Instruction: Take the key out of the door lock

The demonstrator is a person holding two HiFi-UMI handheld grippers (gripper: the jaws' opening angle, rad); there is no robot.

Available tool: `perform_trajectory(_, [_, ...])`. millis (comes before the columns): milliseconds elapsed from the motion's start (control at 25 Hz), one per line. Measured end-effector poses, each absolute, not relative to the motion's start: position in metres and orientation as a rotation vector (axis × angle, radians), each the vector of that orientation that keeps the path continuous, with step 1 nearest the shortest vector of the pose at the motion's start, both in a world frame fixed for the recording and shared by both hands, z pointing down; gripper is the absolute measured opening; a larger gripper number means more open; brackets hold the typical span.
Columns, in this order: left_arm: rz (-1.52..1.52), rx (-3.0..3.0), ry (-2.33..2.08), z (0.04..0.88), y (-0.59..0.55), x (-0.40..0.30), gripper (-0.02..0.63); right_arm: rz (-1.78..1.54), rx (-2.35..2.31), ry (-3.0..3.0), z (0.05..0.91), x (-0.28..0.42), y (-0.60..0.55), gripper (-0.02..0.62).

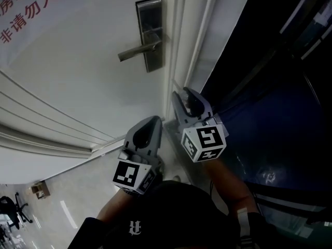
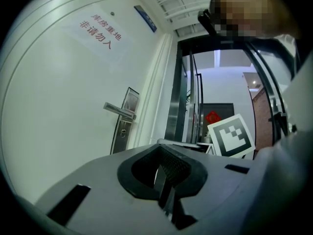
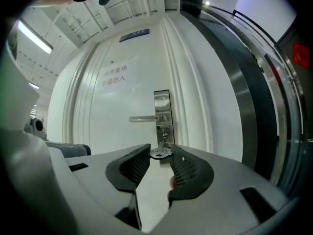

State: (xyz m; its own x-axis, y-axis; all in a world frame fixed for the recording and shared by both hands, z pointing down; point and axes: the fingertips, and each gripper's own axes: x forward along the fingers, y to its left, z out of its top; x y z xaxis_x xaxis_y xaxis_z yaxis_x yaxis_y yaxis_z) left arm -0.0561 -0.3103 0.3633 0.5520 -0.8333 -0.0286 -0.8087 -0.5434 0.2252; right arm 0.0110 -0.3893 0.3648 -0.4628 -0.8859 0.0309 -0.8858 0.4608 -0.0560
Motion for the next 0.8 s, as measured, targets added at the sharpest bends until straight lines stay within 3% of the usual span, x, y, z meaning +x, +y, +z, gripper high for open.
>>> perform_trajectory(800, [-0.224, 2.637, -1.414, 0.348, -0.194, -0.007, 0.008, -0.043, -1.525, 2.706, 0.339, 0.058, -0.246, 0.132])
